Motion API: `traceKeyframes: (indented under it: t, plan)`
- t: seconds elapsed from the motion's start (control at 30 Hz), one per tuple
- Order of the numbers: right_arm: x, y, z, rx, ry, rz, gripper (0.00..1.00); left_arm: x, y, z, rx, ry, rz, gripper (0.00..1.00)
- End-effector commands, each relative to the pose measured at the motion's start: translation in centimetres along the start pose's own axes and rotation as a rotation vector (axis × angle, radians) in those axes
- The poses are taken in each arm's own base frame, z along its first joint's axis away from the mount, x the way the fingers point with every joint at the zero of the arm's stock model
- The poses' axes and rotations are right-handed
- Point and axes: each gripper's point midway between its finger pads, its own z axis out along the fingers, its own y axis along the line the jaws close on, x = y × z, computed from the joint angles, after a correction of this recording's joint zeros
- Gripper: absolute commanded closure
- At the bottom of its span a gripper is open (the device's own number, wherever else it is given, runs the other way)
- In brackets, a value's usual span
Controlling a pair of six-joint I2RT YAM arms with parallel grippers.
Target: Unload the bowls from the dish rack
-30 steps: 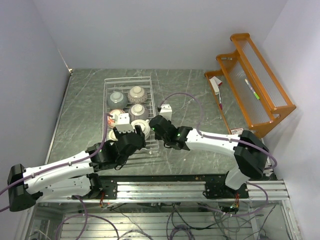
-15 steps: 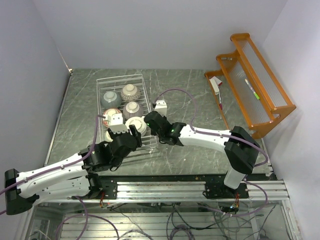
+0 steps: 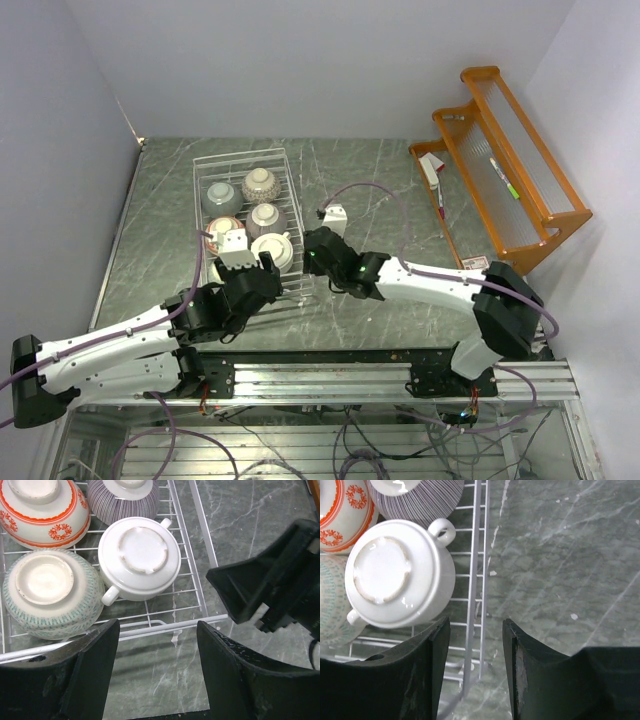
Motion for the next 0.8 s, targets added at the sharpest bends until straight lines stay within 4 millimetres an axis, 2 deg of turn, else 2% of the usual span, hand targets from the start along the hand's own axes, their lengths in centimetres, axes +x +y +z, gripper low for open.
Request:
traceKeyframes:
  t: [0.0, 0.17, 0.3, 0.57, 0.77]
  plan:
    - [1.2, -1.4, -1.7, 0.004, 0.021, 0.0, 0.54, -1.0, 0.1, -0.2, -0.017, -0.036, -0.031, 0.26]
    - [1.1, -2.1, -2.5, 0.003, 0.008, -0.001, 0.55, -1.3, 0.1, -0.3, -0.011, -0.046, -0.041, 0.26]
    - [0.3, -2.2, -1.8, 0.038, -0.004, -0.033, 0.57, -1.6, 0.4, -0.4, -0.029, -0.048, -0.03, 0.26]
    - [-3.1, -0.7, 0.8, 0.025, -0.041, -0.044, 0.57, -3.0, 2.6, -1.7, -0.084, -0.077, -0.032, 0.25]
    - [-4.8, -1.4, 4.3, 0.012, -0.023, -0.024, 0.58, -3.8, 4.9, -2.6, -0.137, -0.11, -0.044, 0.24]
